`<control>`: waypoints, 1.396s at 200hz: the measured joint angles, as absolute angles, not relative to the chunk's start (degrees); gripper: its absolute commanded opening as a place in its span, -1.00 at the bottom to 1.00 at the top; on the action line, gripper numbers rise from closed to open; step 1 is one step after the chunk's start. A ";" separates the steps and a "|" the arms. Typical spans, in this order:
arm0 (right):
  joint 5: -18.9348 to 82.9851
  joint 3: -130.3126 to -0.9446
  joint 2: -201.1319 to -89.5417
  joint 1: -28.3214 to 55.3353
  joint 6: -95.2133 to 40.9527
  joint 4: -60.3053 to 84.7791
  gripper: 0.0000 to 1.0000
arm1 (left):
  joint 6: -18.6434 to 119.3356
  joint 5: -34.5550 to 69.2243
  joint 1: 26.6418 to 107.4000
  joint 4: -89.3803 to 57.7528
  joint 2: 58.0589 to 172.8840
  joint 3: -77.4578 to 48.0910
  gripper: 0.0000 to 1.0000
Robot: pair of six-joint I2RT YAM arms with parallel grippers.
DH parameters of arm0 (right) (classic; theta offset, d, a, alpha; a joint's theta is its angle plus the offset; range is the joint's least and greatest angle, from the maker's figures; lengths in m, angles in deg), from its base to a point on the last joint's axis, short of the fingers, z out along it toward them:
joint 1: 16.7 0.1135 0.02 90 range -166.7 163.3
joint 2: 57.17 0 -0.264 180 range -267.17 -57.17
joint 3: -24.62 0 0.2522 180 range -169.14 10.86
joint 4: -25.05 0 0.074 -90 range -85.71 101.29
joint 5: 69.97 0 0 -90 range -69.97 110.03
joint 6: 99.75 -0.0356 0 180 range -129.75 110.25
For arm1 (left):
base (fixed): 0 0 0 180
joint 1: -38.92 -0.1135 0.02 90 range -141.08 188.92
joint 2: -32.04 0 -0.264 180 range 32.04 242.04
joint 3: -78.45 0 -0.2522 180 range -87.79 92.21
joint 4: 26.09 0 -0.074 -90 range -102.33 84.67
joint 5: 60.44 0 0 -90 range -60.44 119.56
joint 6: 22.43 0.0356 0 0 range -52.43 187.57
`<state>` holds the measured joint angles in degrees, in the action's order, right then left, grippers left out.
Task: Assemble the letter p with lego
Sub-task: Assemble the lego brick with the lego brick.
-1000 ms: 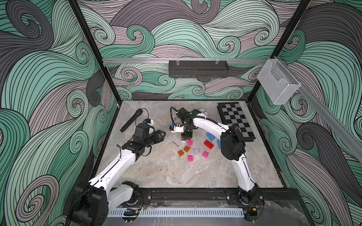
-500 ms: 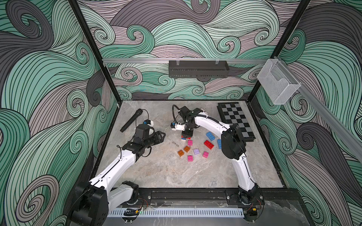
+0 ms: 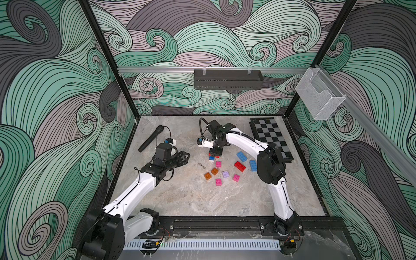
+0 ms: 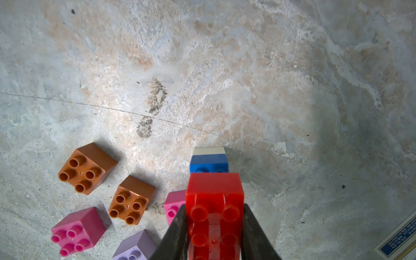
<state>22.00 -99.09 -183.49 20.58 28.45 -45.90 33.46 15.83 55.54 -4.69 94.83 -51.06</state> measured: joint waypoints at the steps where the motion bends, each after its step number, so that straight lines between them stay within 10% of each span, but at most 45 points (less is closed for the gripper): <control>1: 21.98 -99.05 -183.49 20.58 28.45 -45.88 -0.59 | 33.46 15.83 55.54 -4.69 94.83 -51.06 0.10; 279: 19.75 -98.26 -184.67 21.30 29.06 -45.71 -0.58 | 33.46 15.83 55.41 -4.71 94.83 -51.06 0.10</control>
